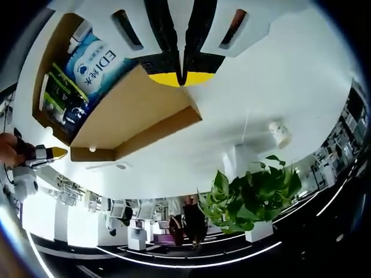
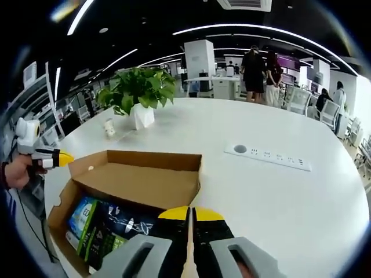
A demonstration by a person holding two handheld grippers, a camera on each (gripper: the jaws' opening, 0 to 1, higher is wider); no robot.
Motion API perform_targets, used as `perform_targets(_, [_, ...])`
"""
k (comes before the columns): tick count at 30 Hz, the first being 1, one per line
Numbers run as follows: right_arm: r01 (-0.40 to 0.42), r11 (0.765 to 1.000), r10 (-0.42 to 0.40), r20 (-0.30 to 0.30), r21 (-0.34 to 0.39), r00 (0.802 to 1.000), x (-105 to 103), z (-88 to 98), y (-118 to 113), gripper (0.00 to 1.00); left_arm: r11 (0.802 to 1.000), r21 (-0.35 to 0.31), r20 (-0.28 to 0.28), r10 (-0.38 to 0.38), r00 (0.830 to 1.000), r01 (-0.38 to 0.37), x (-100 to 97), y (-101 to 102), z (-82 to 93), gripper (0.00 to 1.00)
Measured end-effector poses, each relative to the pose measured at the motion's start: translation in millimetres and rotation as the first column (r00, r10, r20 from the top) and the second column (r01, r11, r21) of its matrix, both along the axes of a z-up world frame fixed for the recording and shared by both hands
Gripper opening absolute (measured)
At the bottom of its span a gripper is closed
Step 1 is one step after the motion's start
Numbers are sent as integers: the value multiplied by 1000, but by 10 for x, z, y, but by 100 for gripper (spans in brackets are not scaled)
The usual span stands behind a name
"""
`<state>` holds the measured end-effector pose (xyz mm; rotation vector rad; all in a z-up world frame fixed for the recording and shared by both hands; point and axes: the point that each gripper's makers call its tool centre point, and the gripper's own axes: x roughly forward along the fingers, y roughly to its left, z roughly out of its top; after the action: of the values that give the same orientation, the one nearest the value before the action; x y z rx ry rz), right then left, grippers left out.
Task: Operate the shoe box by opening the lid, removing the specified soft item, and placing it in the target area until the item is outside and the box remains undamaged.
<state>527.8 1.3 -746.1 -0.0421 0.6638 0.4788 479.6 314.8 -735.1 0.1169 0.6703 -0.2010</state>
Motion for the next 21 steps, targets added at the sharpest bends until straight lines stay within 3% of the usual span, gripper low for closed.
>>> perform_targets(13, [17, 1000, -18, 14, 18, 1000, -244, 72, -120, 0, 999, -29, 12, 26, 1000, -25, -217, -31, 87, 0])
perform_targets(21, [21, 999, -22, 25, 37, 999, -447, 122, -176, 0, 999, -45, 14, 12, 1000, -12, -428, -211, 137, 0])
